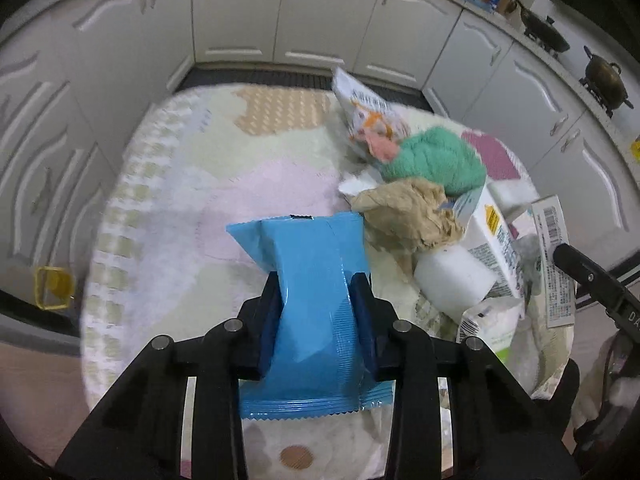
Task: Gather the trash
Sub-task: 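Grasp the blue wrapper with the left tool while the right tool grasps the rainbow medicine box, then carry both items over the beige bin and open both tools to drop them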
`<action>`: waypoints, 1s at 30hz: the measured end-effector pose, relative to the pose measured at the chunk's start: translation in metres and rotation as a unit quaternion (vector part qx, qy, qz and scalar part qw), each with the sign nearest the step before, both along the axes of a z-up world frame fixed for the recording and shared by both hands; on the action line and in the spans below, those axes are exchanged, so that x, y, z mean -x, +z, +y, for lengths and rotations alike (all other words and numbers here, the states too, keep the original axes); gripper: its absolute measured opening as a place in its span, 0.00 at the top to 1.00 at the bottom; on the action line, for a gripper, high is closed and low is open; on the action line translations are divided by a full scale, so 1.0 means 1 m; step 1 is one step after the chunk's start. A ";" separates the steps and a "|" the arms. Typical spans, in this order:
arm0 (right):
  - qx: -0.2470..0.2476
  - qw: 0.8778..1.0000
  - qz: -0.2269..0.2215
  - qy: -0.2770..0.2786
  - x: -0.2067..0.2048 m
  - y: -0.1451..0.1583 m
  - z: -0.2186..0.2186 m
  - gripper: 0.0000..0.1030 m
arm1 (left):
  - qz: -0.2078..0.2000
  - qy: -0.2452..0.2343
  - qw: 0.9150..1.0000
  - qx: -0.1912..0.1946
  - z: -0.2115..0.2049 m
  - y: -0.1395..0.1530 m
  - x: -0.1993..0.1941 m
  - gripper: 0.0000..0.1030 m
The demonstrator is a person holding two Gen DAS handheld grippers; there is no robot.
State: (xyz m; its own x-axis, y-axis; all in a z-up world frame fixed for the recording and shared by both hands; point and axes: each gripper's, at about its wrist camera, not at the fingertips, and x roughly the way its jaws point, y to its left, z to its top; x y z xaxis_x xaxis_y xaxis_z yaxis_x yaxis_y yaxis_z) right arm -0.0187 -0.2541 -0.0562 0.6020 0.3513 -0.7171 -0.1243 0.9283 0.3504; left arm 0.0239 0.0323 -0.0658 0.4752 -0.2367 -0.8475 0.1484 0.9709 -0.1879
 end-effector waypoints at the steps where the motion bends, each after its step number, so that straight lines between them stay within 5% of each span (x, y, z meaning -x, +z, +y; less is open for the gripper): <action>1: 0.000 1.000 -0.006 0.001 0.002 0.004 0.000 0.52 | -0.008 0.001 1.000 0.000 0.002 0.007 0.003 0.69; 10: 0.008 0.999 -0.032 -0.013 0.015 0.024 -0.014 0.52 | -0.063 -0.051 0.996 0.021 -0.033 0.060 0.026 0.69; 19: 0.027 0.997 -0.034 -0.069 0.029 0.027 -0.073 0.52 | -0.066 -0.127 0.989 0.038 -0.124 0.077 0.018 0.69; 30: 0.029 0.989 -0.017 -0.147 0.041 0.011 -0.158 0.52 | -0.065 -0.204 0.977 0.012 -0.239 0.073 0.012 0.69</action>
State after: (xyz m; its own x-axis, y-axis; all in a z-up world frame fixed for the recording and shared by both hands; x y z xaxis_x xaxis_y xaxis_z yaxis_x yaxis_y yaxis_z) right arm -0.0593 -0.4124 -0.0455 0.6964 0.1175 -0.7080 0.1420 0.9444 0.2964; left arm 0.0115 -0.2069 0.0074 0.4395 -0.4489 -0.7780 0.5470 0.8208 -0.1646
